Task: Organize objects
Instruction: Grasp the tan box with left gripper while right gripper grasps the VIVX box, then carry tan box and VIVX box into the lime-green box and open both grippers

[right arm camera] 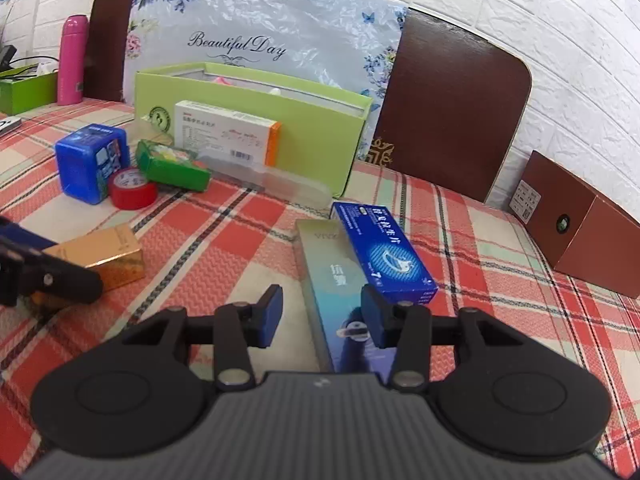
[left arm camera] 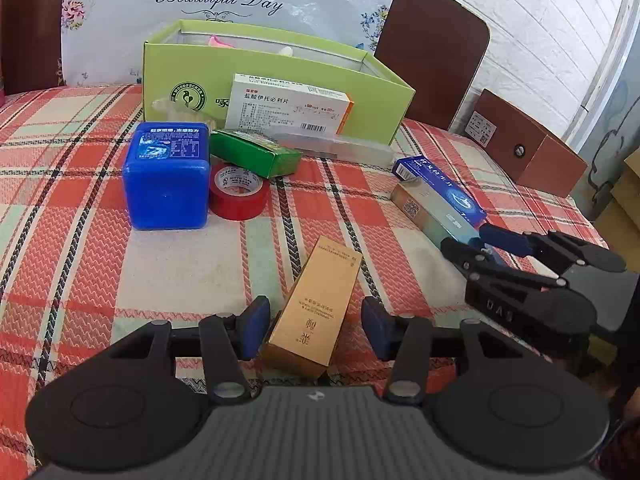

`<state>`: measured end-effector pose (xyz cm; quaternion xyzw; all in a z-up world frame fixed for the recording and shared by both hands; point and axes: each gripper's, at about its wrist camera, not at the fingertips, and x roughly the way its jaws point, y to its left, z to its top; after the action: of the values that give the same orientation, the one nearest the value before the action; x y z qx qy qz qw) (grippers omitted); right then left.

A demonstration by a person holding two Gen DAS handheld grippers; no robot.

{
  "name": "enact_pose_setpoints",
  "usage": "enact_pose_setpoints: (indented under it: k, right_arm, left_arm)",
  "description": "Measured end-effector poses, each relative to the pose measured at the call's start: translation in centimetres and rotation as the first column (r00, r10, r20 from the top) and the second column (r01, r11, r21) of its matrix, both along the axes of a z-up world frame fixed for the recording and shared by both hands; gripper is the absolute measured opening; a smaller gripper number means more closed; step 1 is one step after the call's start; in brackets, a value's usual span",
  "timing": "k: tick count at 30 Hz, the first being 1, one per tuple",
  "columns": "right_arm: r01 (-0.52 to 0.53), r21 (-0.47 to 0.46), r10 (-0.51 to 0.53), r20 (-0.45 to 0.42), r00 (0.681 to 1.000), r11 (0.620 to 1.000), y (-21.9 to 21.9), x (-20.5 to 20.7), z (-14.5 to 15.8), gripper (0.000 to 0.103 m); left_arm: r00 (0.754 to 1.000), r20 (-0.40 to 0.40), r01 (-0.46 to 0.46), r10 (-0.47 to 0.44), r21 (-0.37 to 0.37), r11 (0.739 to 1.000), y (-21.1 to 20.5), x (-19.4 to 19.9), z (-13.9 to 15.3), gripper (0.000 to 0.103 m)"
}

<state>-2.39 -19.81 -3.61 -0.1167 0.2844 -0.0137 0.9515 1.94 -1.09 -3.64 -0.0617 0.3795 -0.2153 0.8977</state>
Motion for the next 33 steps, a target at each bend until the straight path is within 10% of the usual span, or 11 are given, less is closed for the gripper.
enact_pose_setpoints:
  k: [5, 12, 21, 33]
  right_arm:
    - [0.089, 0.107, -0.082, -0.065, 0.994, 0.99, -2.4, 1.0, -0.6, 0.054]
    - [0.058, 0.246, -0.027, -0.13, 0.991, 0.968, -2.0, -0.5, -0.6, 0.039]
    - [-0.024, 0.249, 0.064, -0.156, 0.986, 0.968, 0.8, -1.7, -0.1, 0.045]
    - [-0.022, 0.251, 0.058, -0.137, 0.989, 0.968, 1.3, -1.1, -0.8, 0.039]
  left_arm:
    - [1.0, 0.003, 0.002, -0.002, 0.002, 1.0, 0.0, 0.1, -0.1, 0.052]
    - [0.998, -0.017, -0.068, 0.068, 0.002, 0.998, 1.5, 0.0, 0.0, 0.037]
    - [0.996, -0.018, -0.093, 0.093, 0.003, 0.996, 1.7, 0.0, 0.2, 0.049]
    - [0.998, 0.016, -0.056, 0.055, 0.078, 0.995, 0.6, 0.1, 0.0, 0.035]
